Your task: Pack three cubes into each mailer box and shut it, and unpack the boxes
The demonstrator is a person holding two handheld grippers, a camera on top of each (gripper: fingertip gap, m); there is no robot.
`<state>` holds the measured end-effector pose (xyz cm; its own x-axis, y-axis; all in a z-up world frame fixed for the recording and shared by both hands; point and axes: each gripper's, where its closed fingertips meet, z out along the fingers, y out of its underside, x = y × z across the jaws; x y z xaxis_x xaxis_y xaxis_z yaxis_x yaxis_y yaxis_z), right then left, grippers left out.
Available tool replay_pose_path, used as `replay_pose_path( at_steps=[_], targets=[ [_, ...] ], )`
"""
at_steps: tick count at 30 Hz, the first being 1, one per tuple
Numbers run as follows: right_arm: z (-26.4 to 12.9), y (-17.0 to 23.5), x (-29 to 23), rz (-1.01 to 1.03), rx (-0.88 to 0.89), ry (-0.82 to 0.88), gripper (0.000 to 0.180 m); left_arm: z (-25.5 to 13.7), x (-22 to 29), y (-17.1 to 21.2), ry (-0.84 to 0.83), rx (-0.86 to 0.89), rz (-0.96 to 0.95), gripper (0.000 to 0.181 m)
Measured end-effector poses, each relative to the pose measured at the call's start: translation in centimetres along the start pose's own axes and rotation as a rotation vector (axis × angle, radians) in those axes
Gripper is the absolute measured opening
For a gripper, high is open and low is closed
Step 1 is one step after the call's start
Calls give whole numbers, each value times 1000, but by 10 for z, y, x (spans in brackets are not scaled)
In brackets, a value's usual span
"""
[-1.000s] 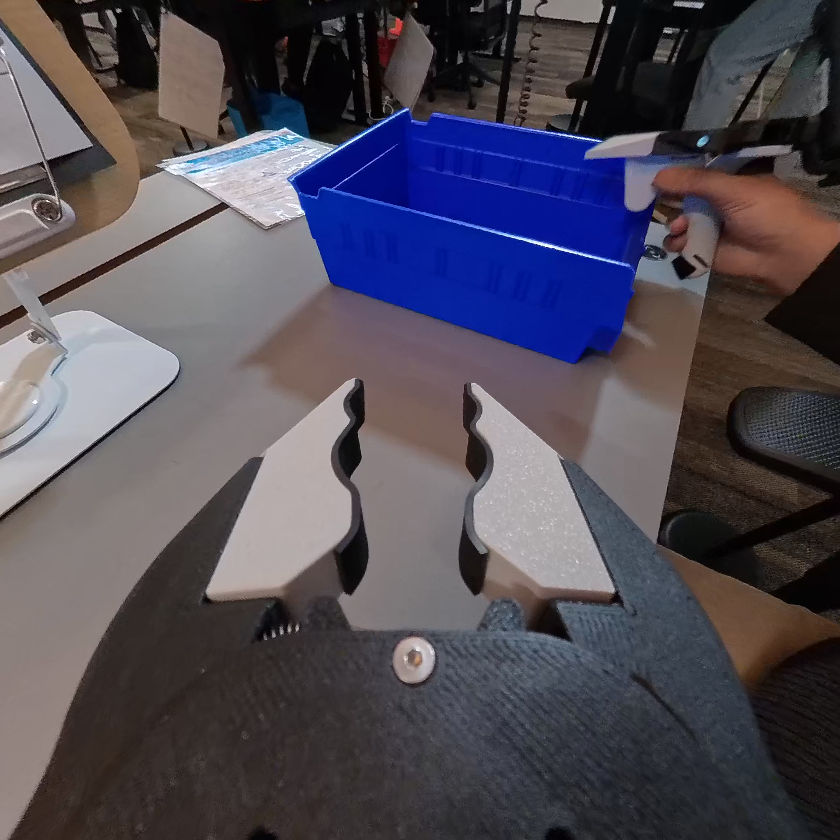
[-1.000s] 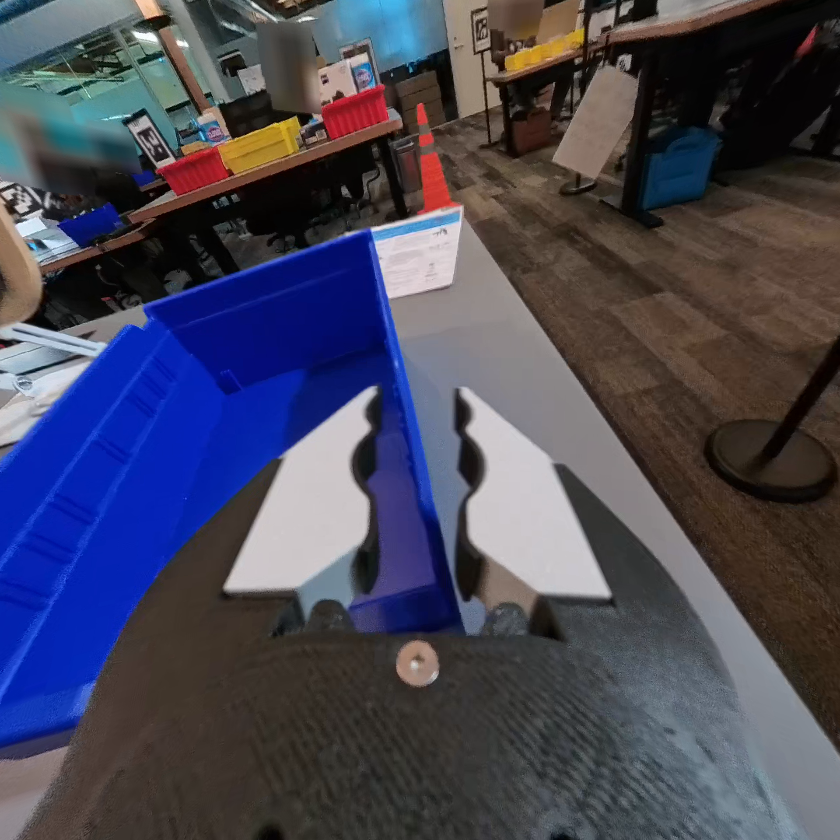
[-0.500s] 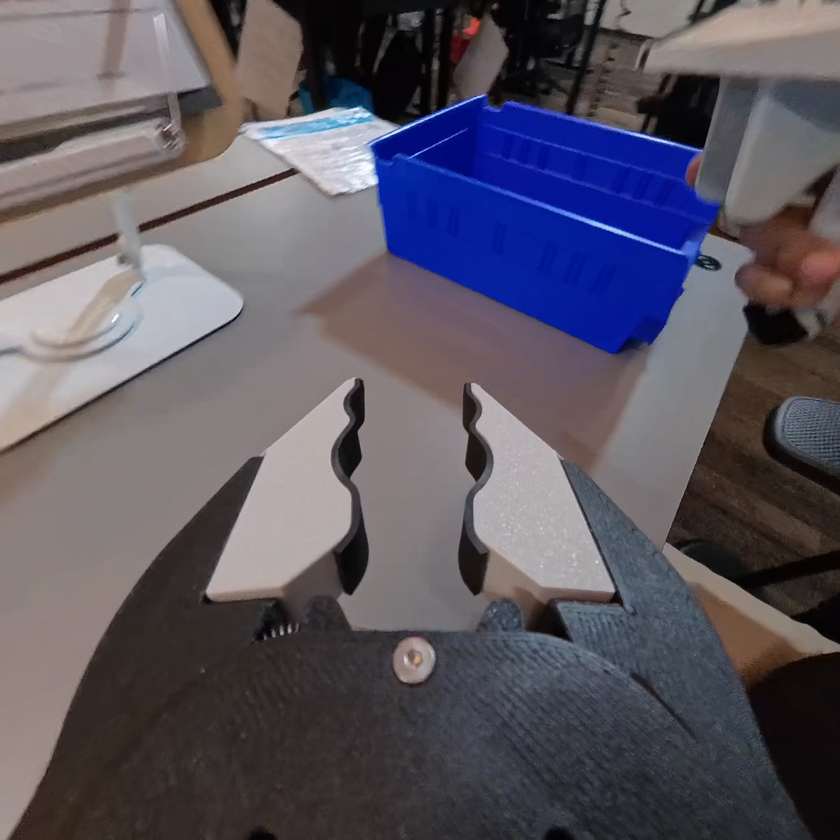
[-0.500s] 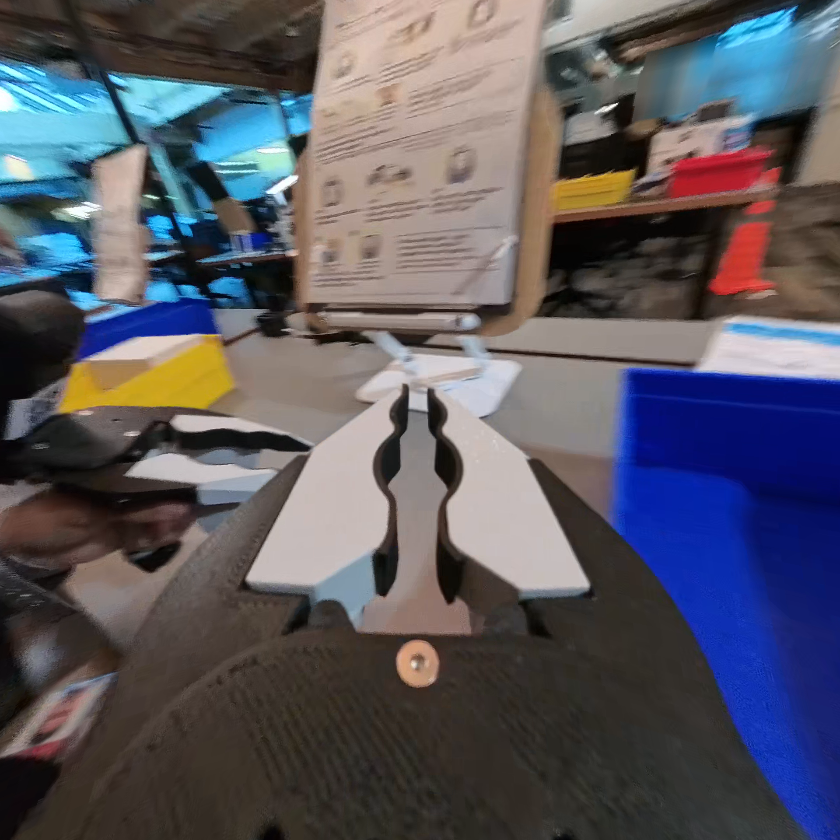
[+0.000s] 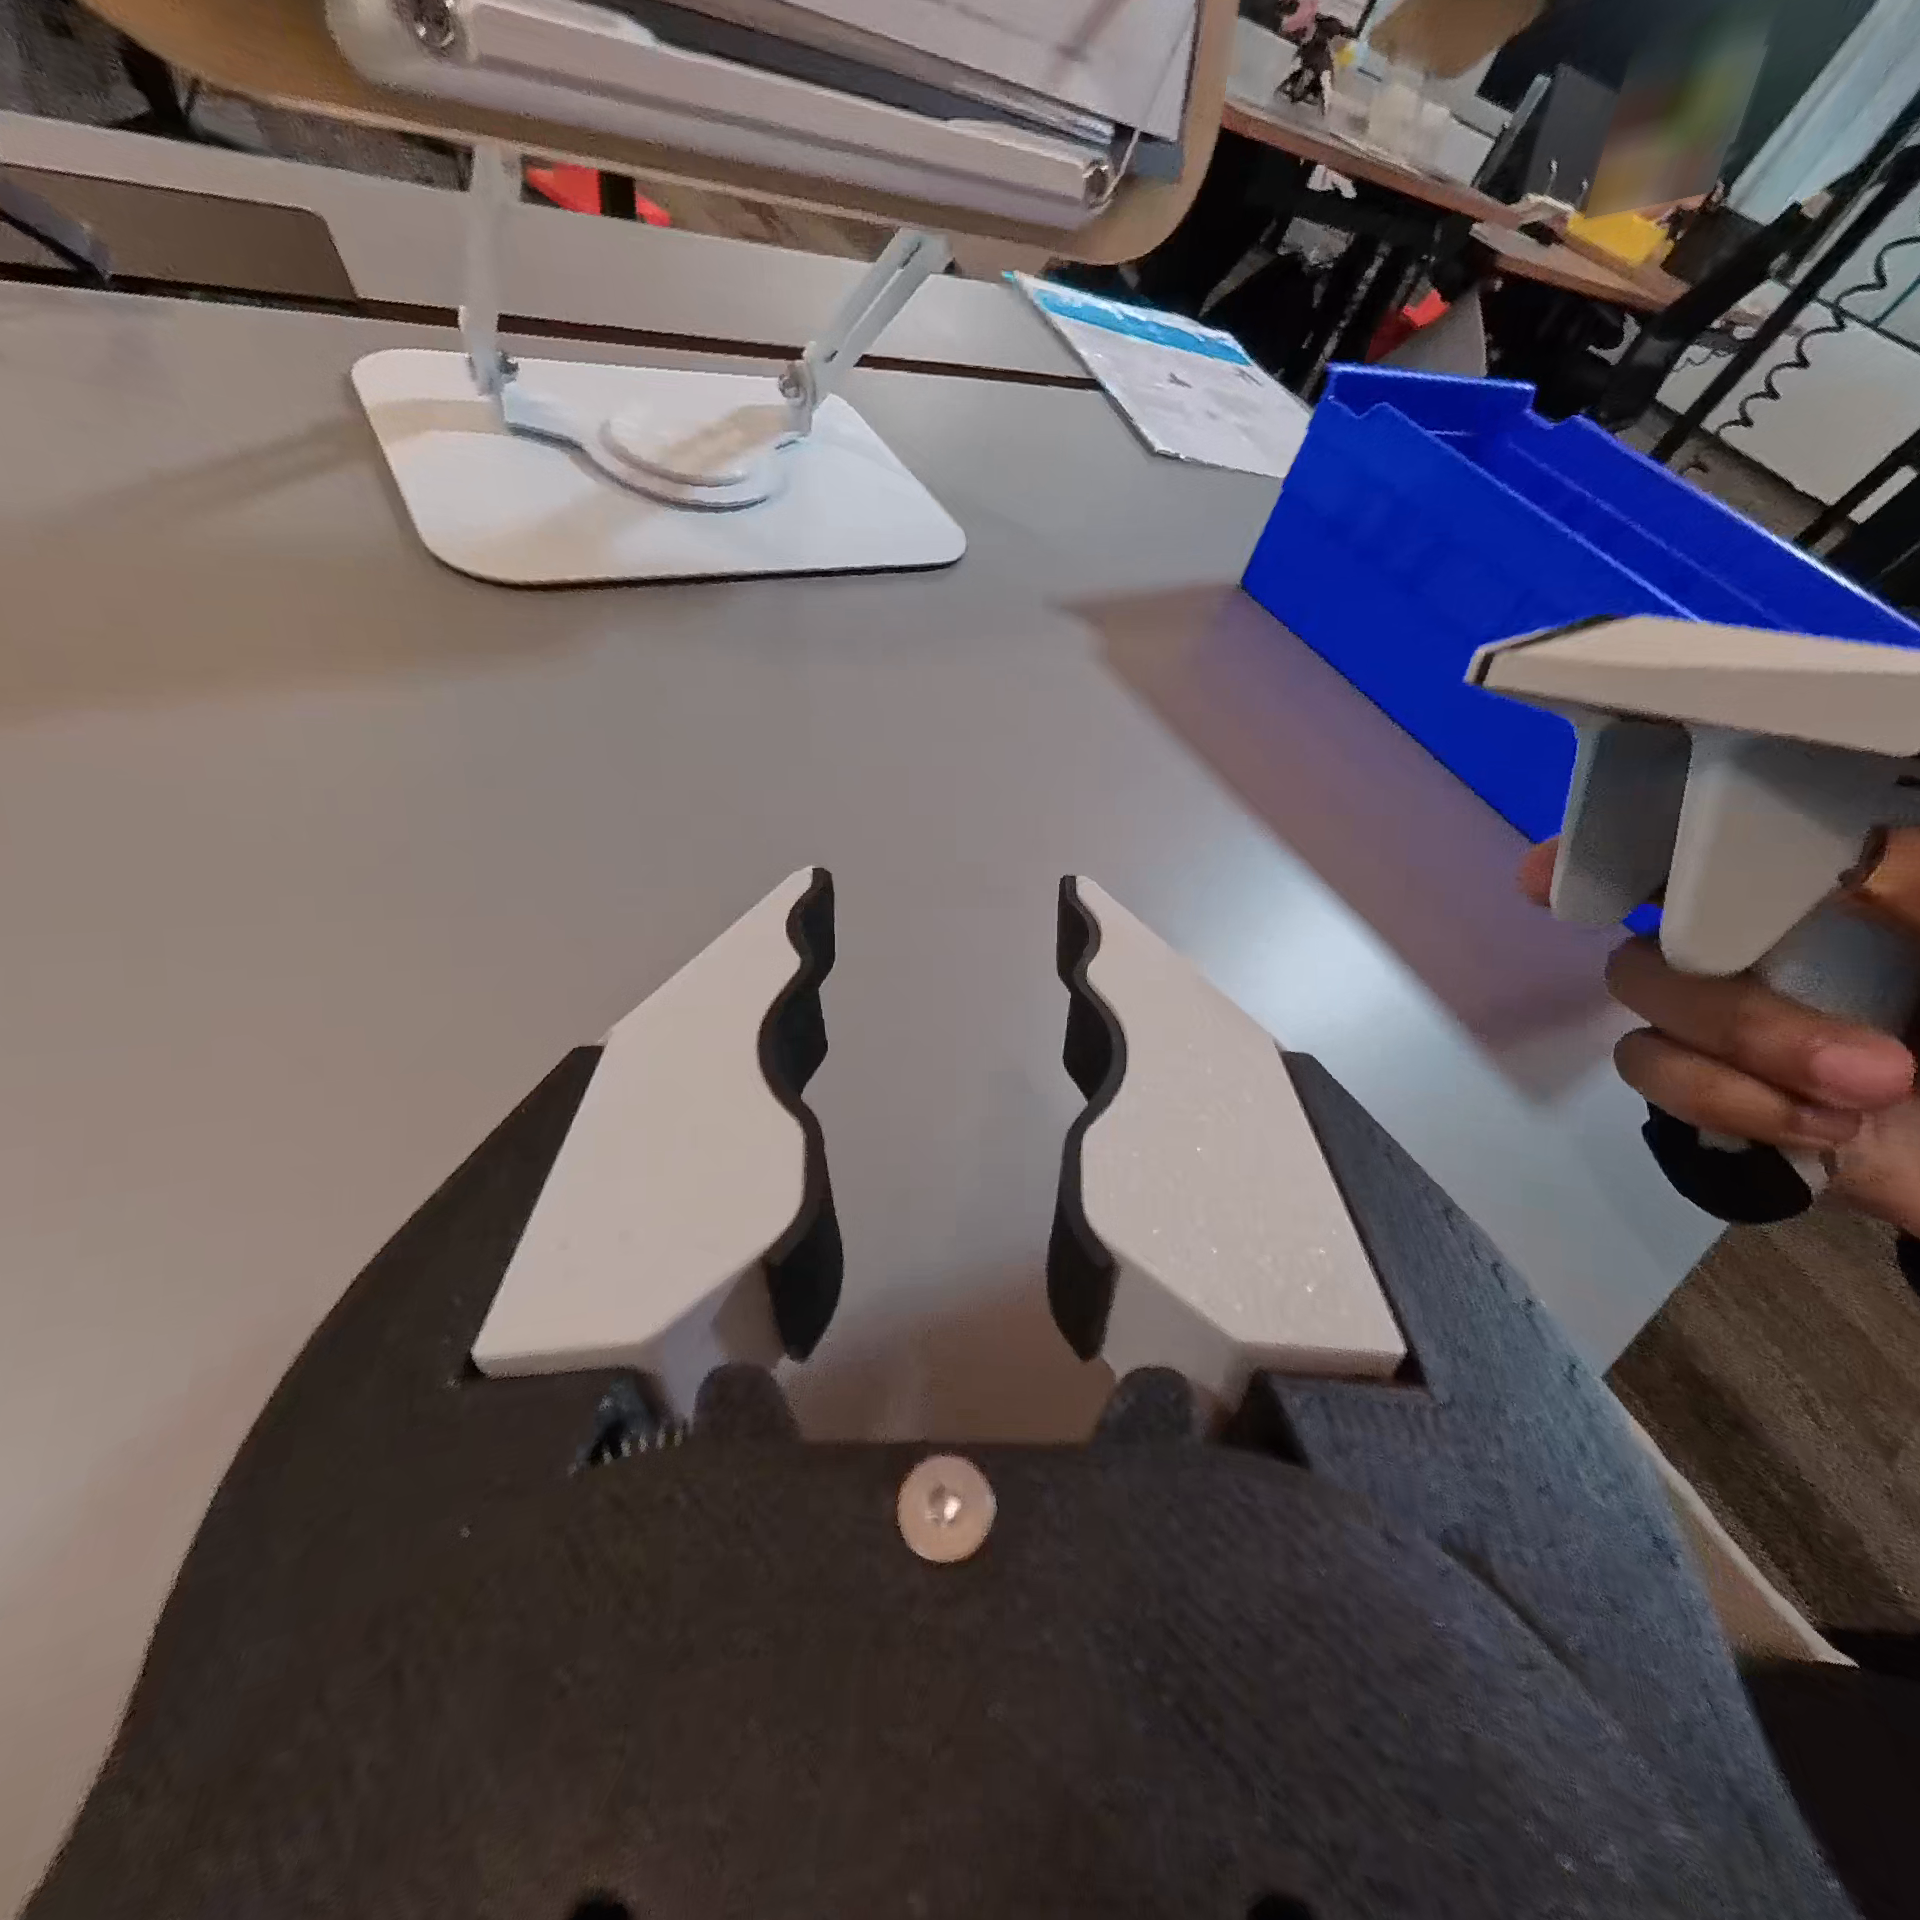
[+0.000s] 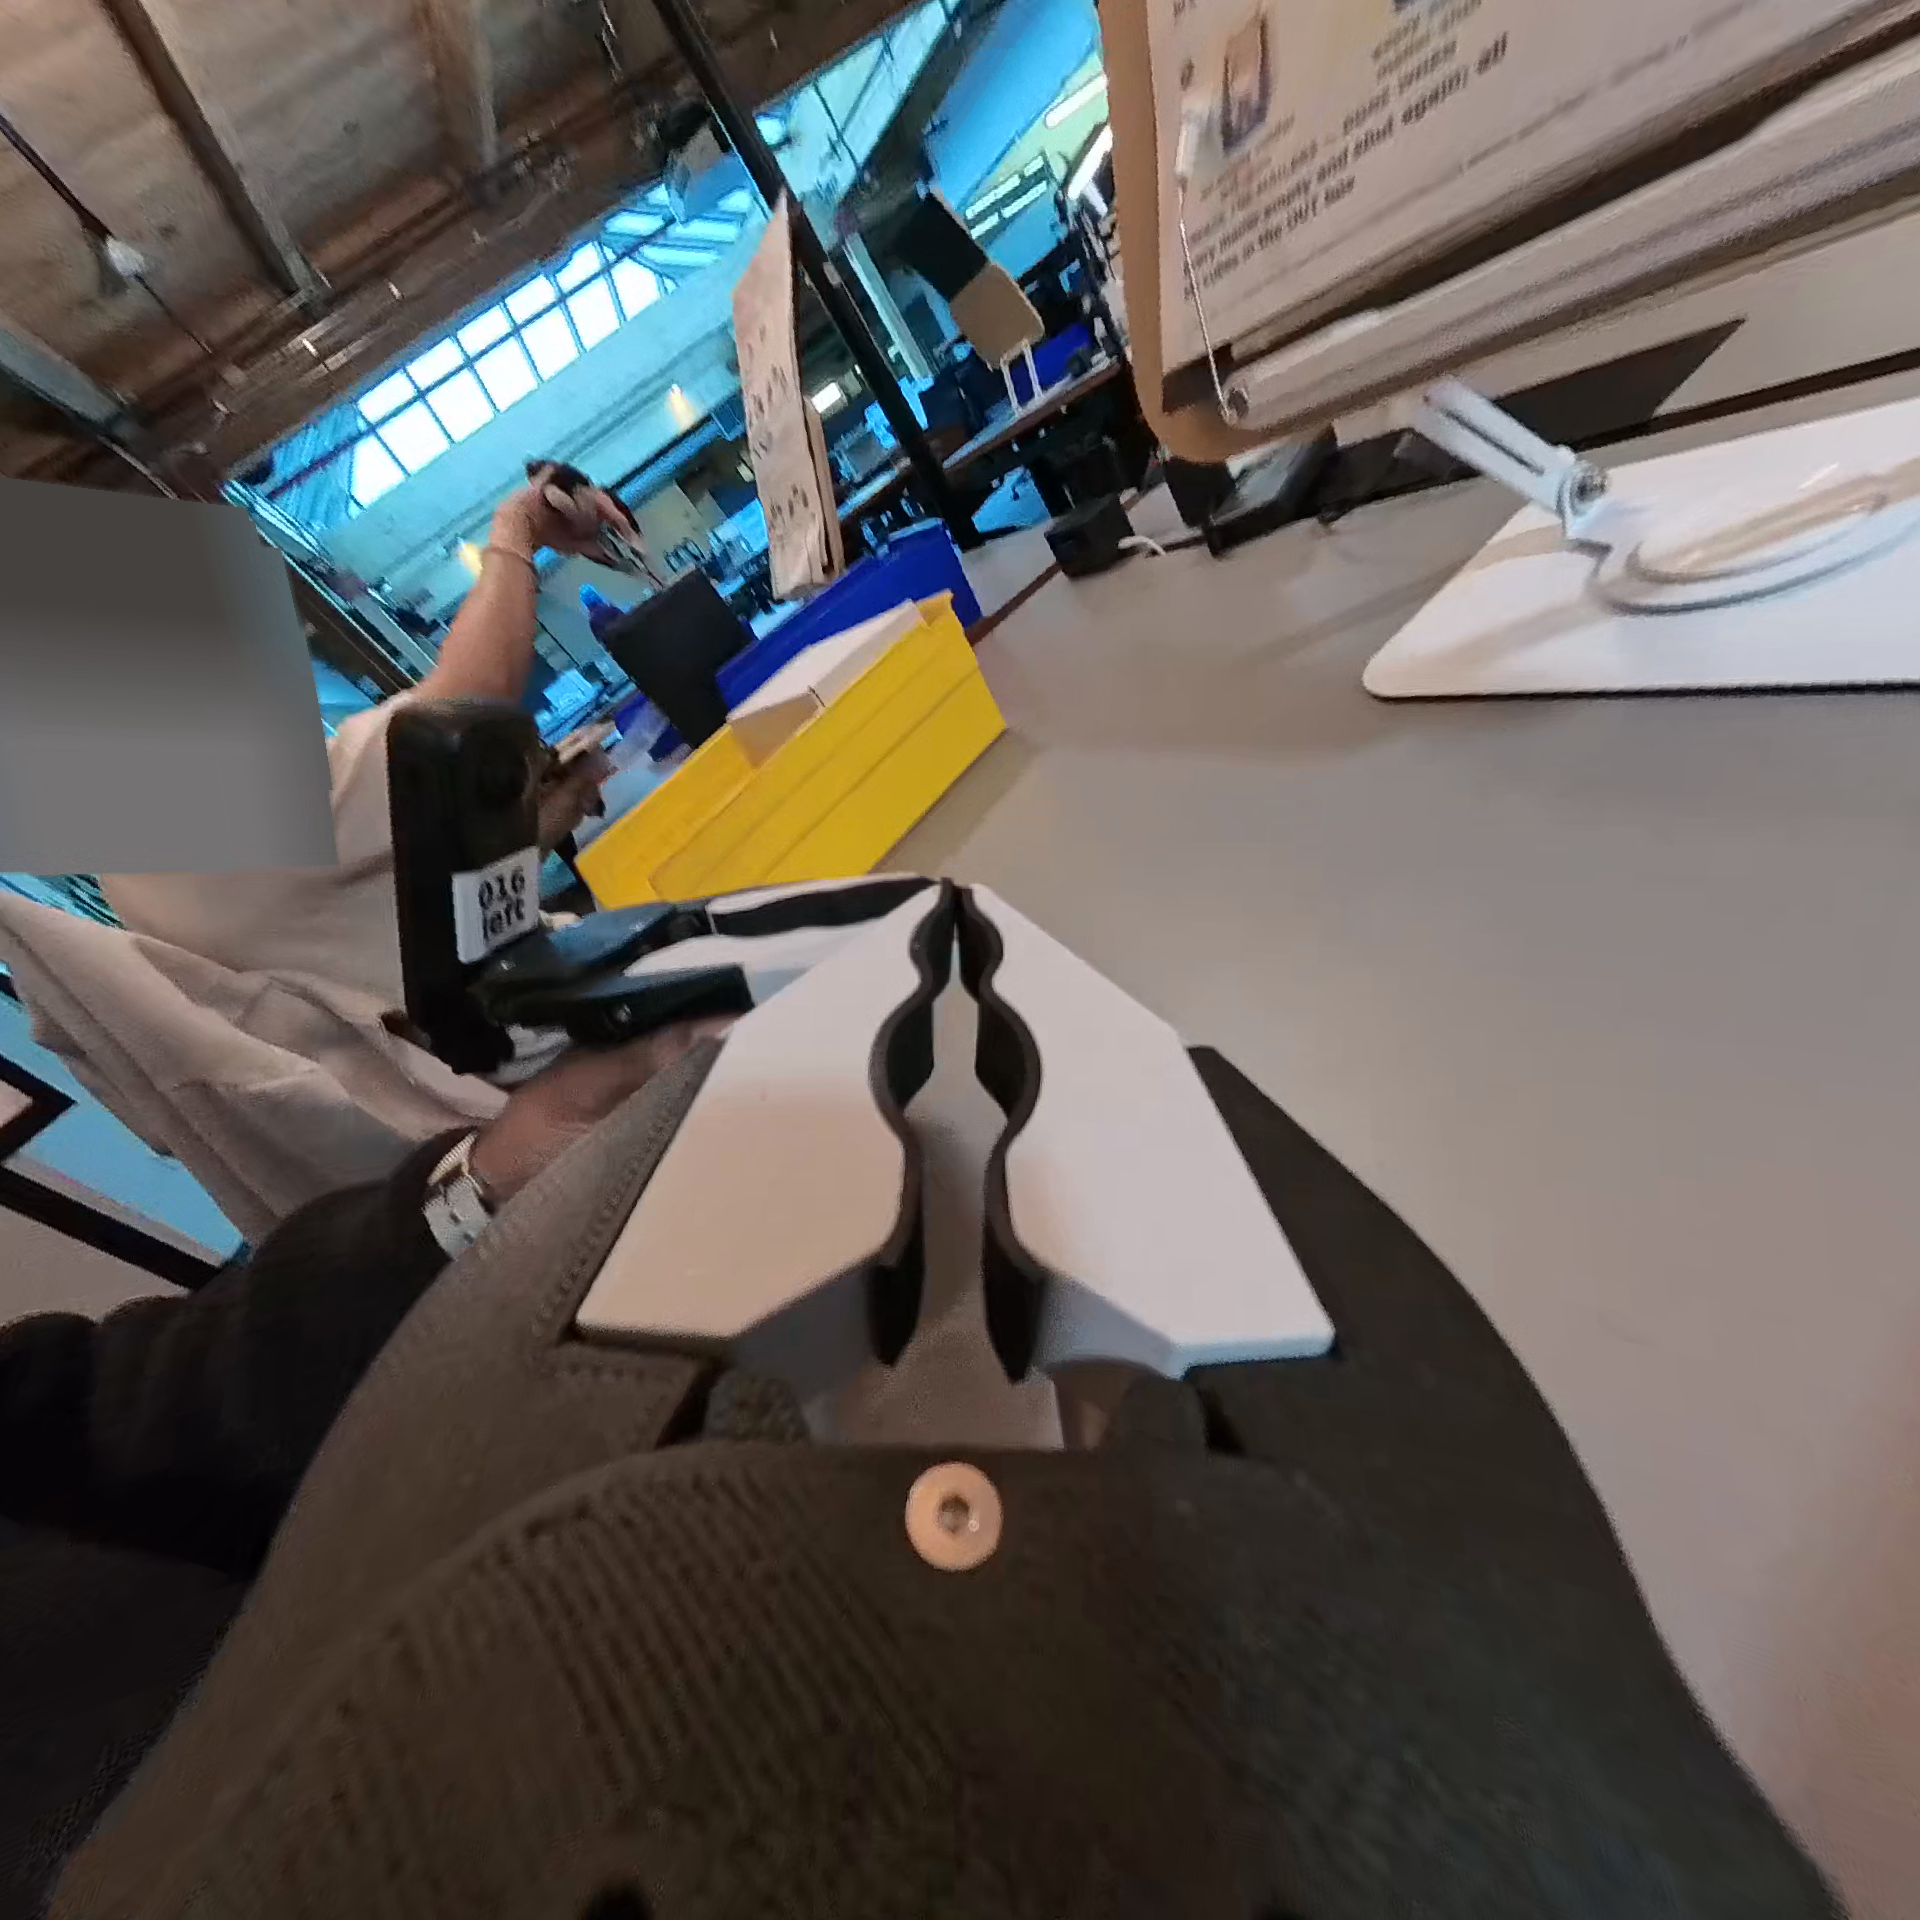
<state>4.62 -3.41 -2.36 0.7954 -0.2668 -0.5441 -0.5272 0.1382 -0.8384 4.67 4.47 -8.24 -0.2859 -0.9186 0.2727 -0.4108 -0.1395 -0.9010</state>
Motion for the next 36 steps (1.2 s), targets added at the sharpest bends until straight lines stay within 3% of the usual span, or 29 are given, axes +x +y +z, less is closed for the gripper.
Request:
replay_pose_path(
  at_steps=[9, 13, 22, 29, 33, 36],
  targets=[
    [-18, 24, 22, 0, -113, 6, 0, 11, -12, 9, -65, -27, 93, 42],
    [-15, 31, 20, 49, -124, -18, 0, 0, -36, -8, -231, 48, 172, 56],
    [1, 40, 24, -40, -154, 65, 0, -70, -100, -56, -627, 259, 265, 57],
    [19, 51, 11, -30, -212, -38, 0, -142, -163, -58, -888, 263, 278, 56],
    [30, 57, 7, -27, -233, -62, 47, -167, -189, -44, -977, 199, 262, 59],
    [37, 61, 2, -39, -252, -83, 48, -171, -206, -24, -975, 134, 193, 58]
  ],
)
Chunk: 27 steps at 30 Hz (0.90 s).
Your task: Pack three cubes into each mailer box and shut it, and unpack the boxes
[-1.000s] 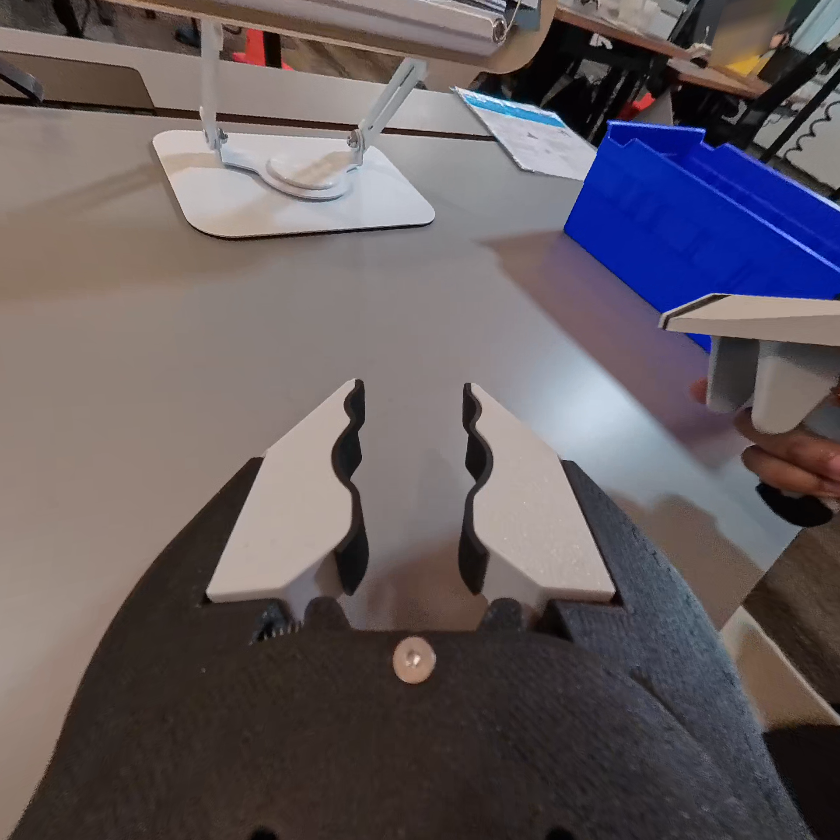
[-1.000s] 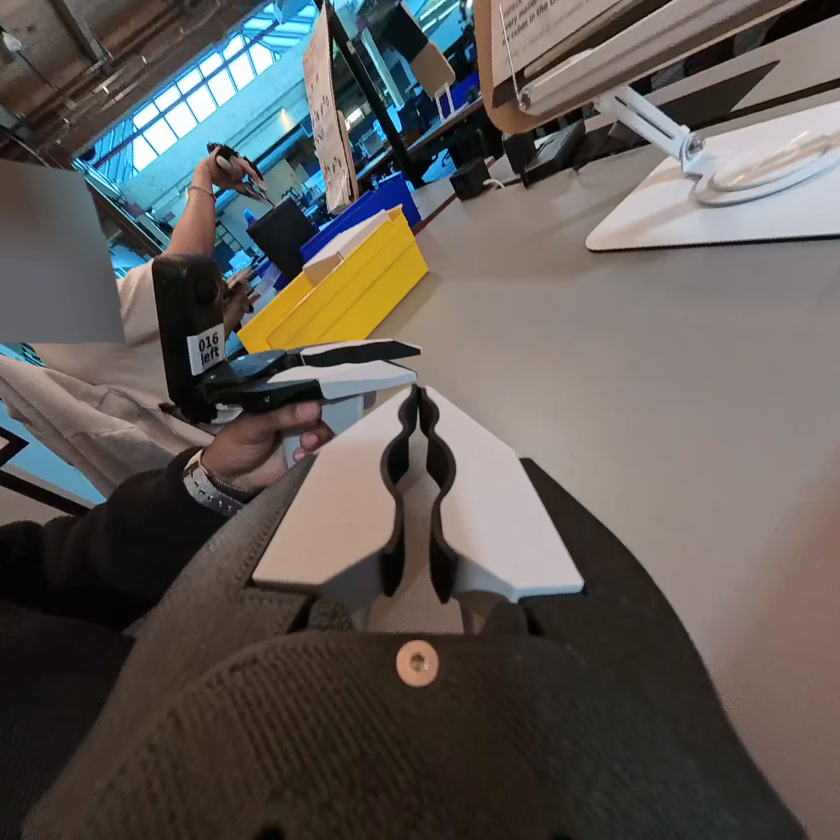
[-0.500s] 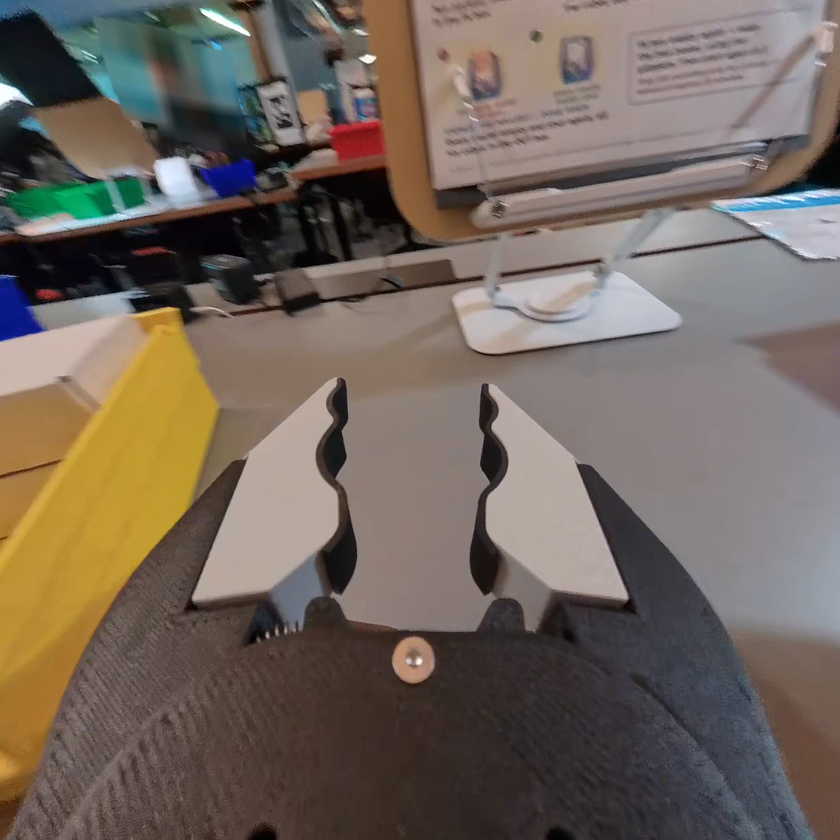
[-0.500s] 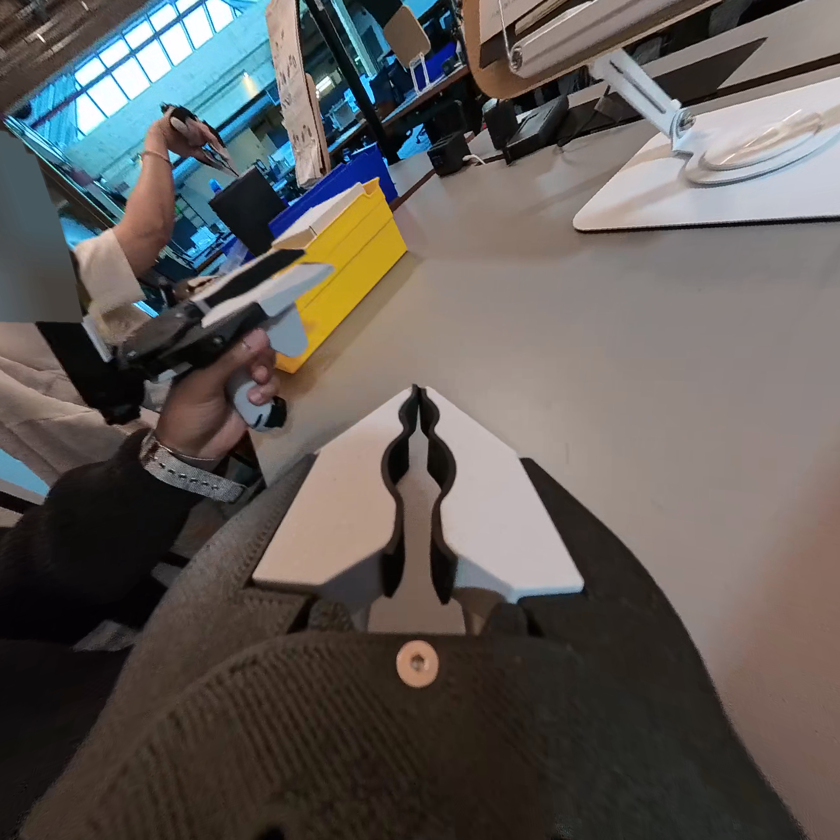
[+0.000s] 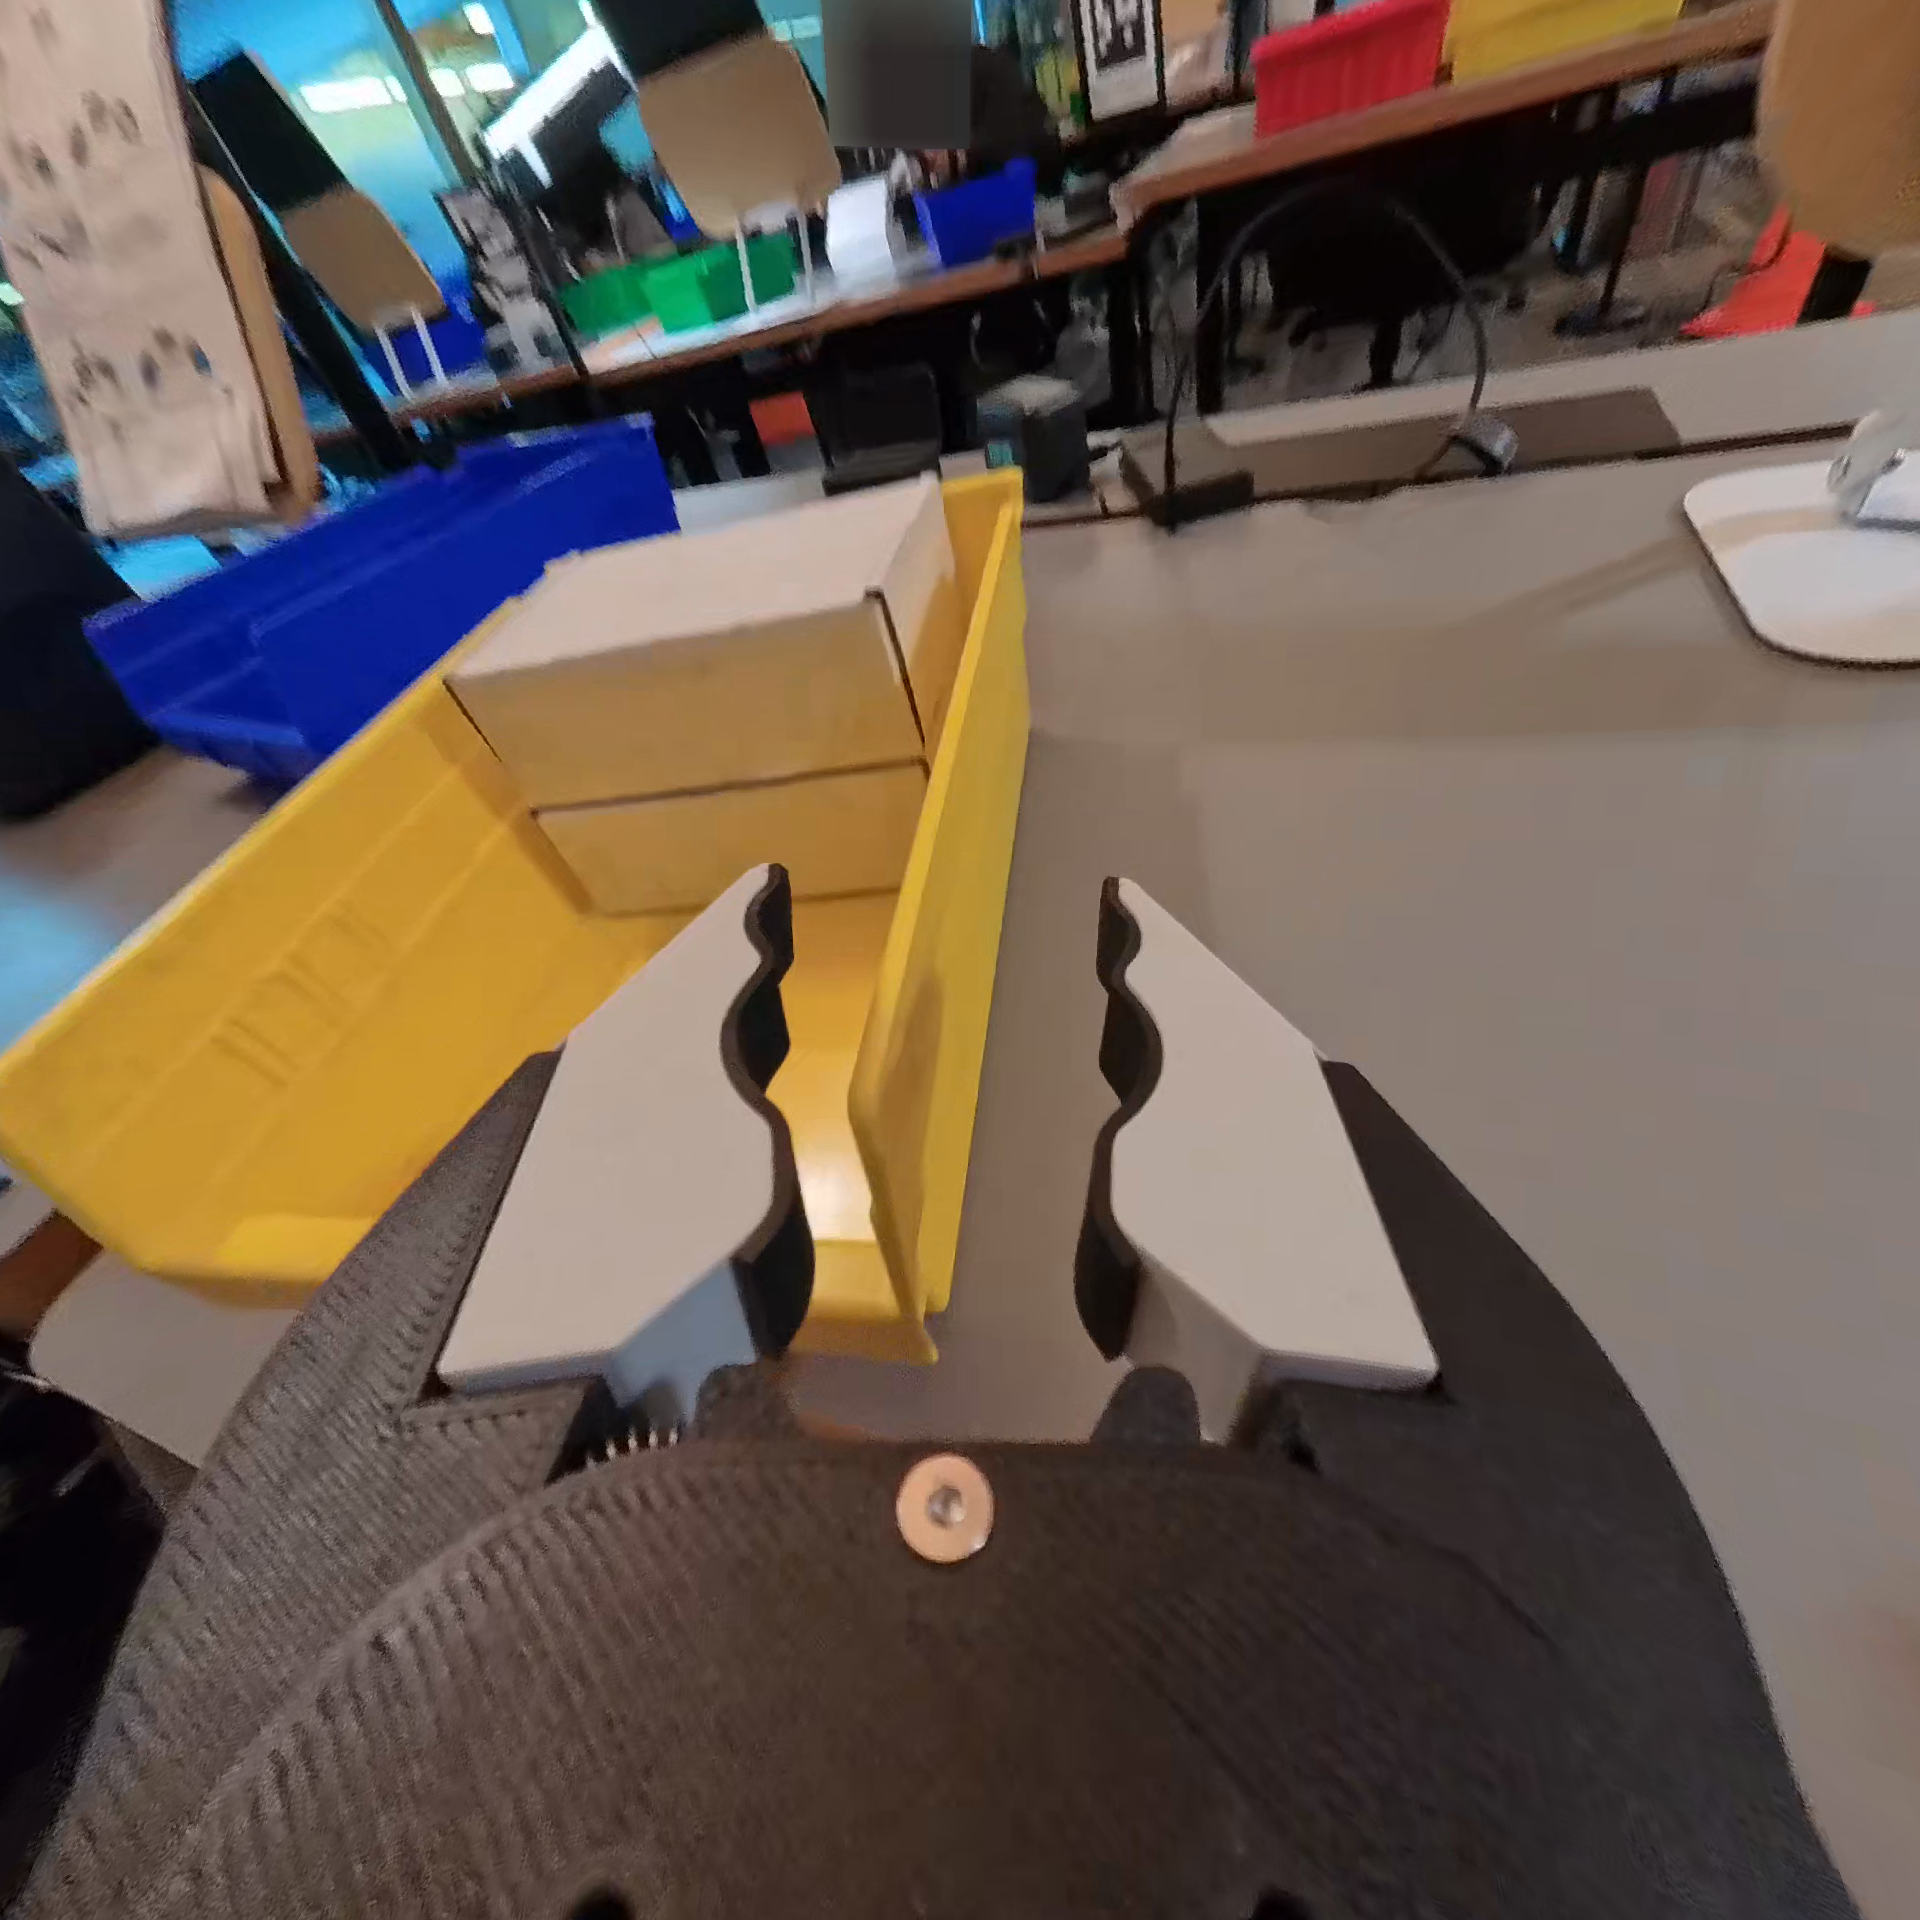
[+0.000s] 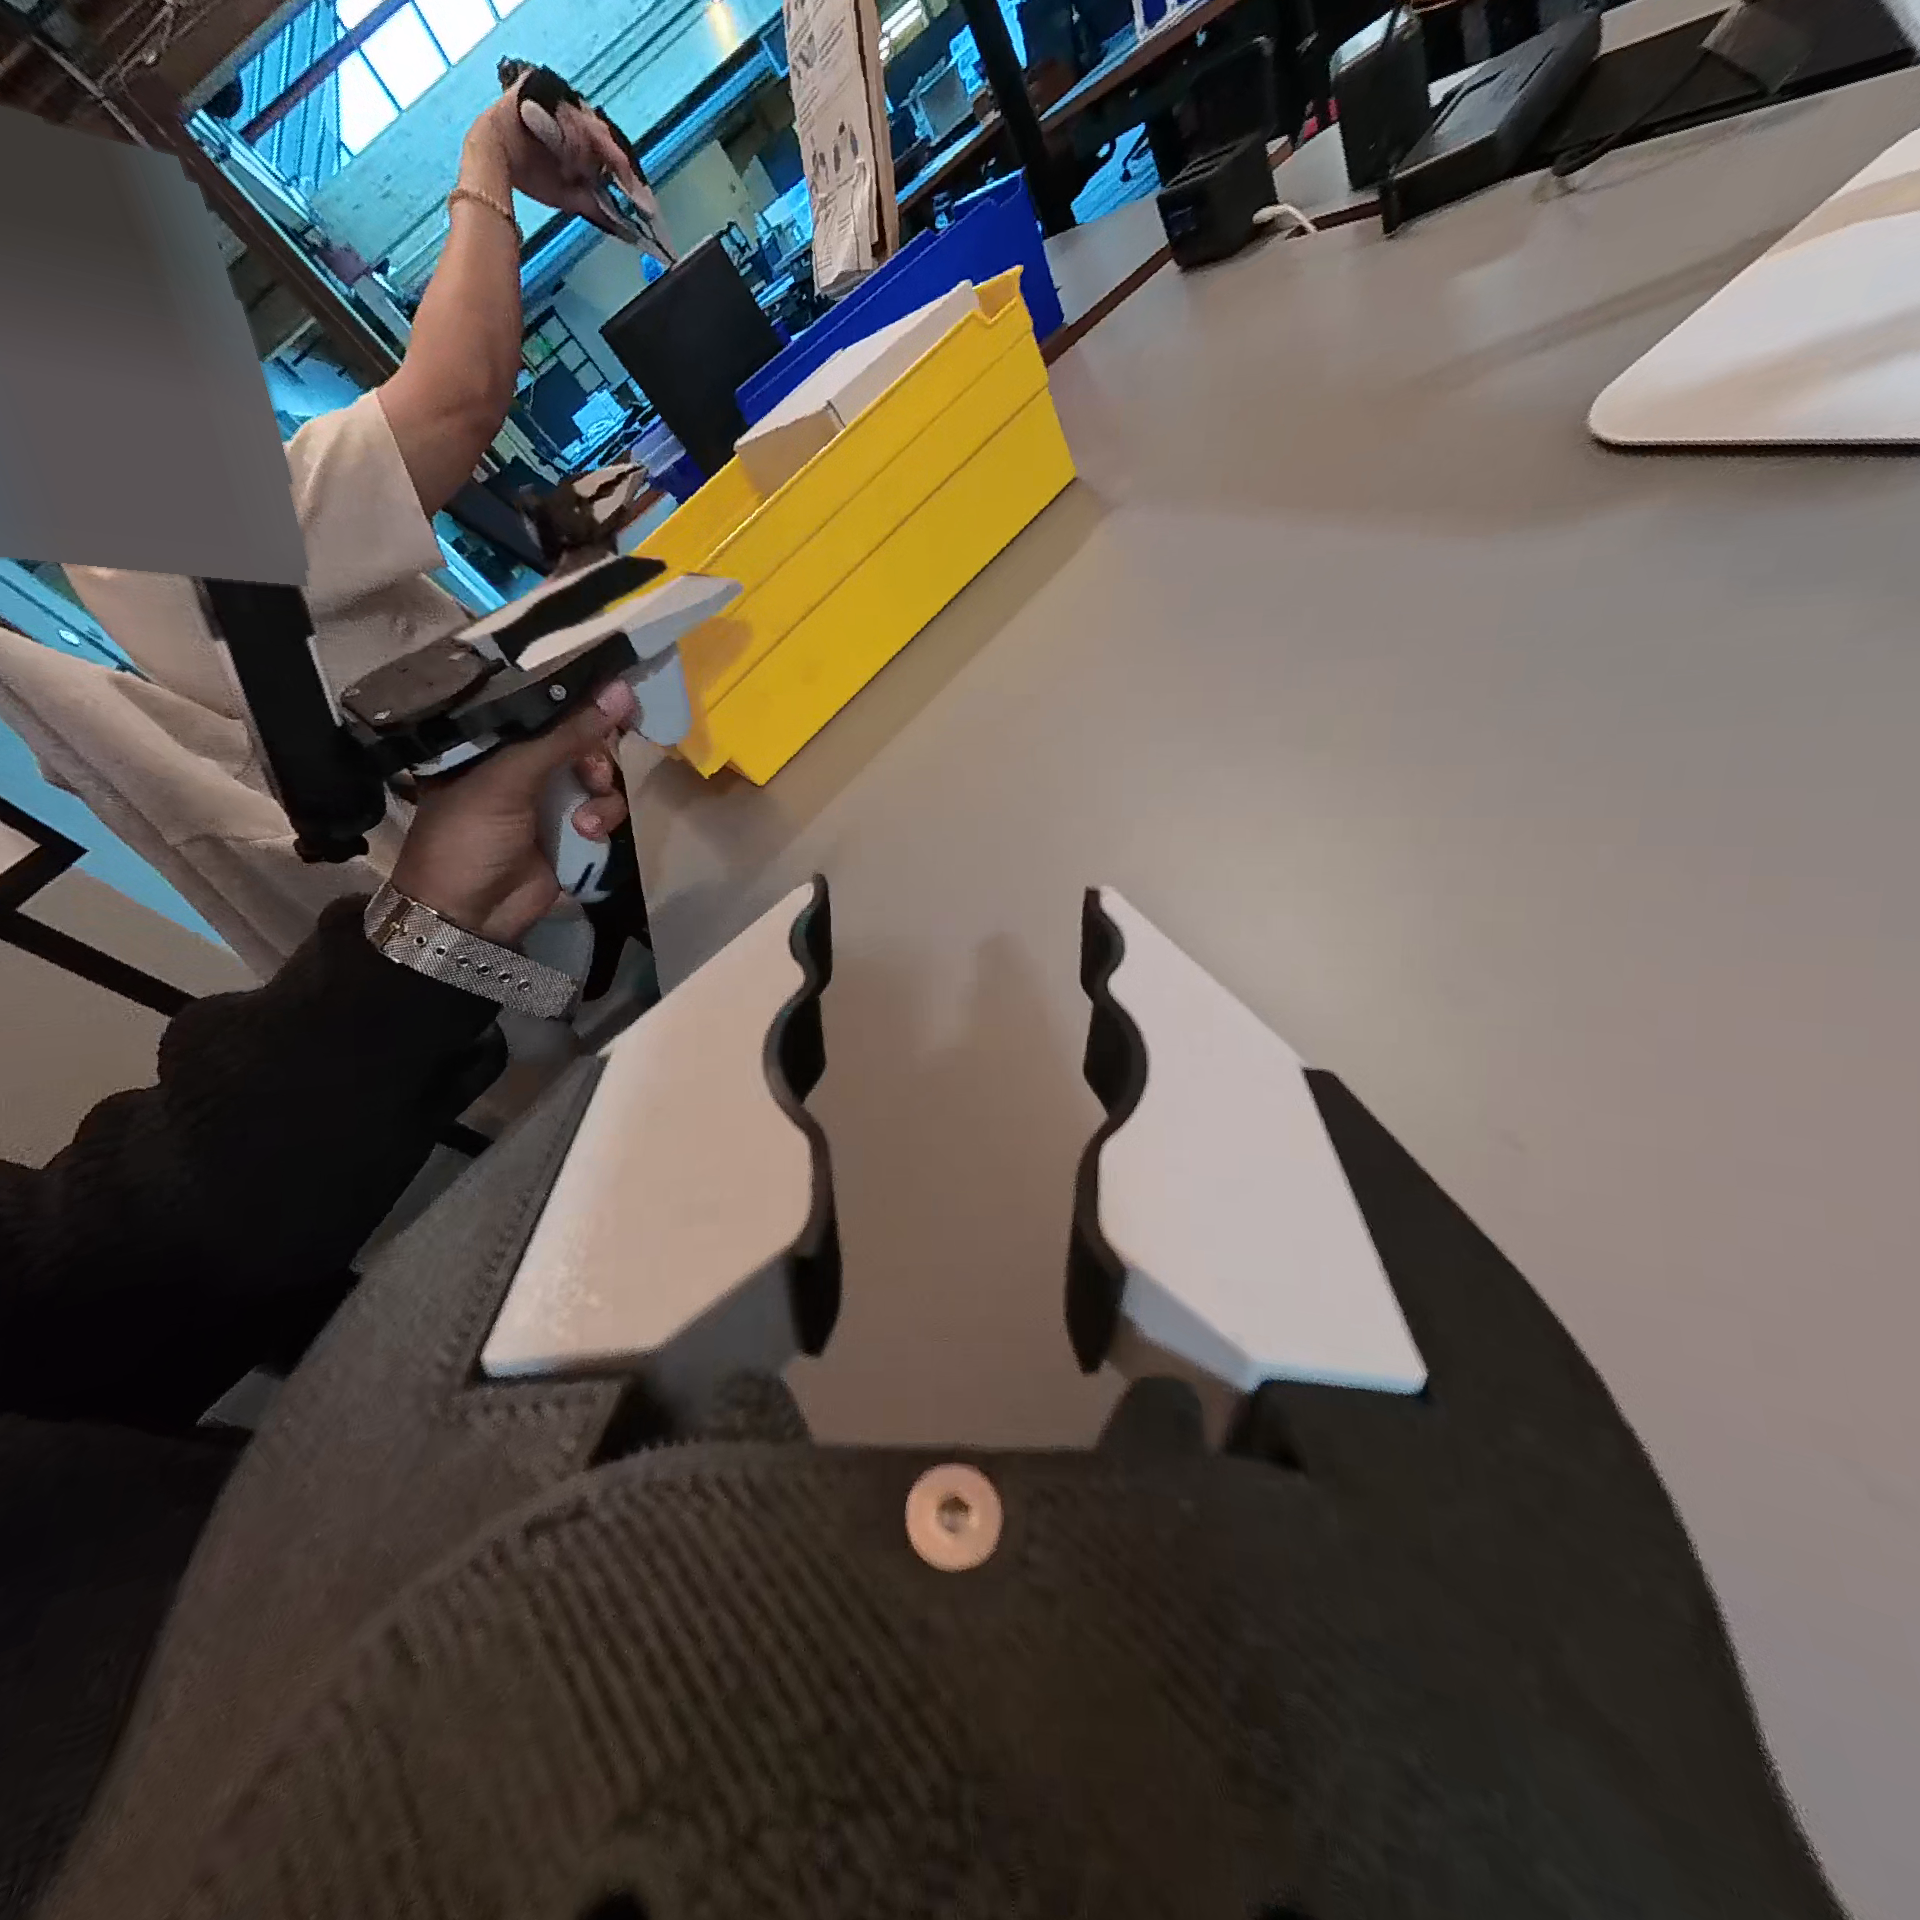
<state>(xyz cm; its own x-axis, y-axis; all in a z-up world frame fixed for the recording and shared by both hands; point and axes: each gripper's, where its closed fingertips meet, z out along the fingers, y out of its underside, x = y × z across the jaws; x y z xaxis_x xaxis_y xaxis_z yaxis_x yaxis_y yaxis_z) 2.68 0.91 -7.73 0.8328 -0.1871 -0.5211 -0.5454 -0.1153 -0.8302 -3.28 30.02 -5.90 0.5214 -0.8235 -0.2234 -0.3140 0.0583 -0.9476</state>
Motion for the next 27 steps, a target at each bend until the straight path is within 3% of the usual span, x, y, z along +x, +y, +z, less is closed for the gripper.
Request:
replay_pose_path(
  at_steps=[6, 17, 27],
  targets=[
    [10, 4, -7, -27, -31, -19, 48, 0, -3, 19, 15, -68, 33, 23],
    [19, 7, -11, -36, -56, -42, 43, 0, -9, 36, 43, -131, 54, 6],
    [18, 6, -8, -50, -53, -26, 39, -21, -32, 43, 145, -199, -68, 0]
  ],
)
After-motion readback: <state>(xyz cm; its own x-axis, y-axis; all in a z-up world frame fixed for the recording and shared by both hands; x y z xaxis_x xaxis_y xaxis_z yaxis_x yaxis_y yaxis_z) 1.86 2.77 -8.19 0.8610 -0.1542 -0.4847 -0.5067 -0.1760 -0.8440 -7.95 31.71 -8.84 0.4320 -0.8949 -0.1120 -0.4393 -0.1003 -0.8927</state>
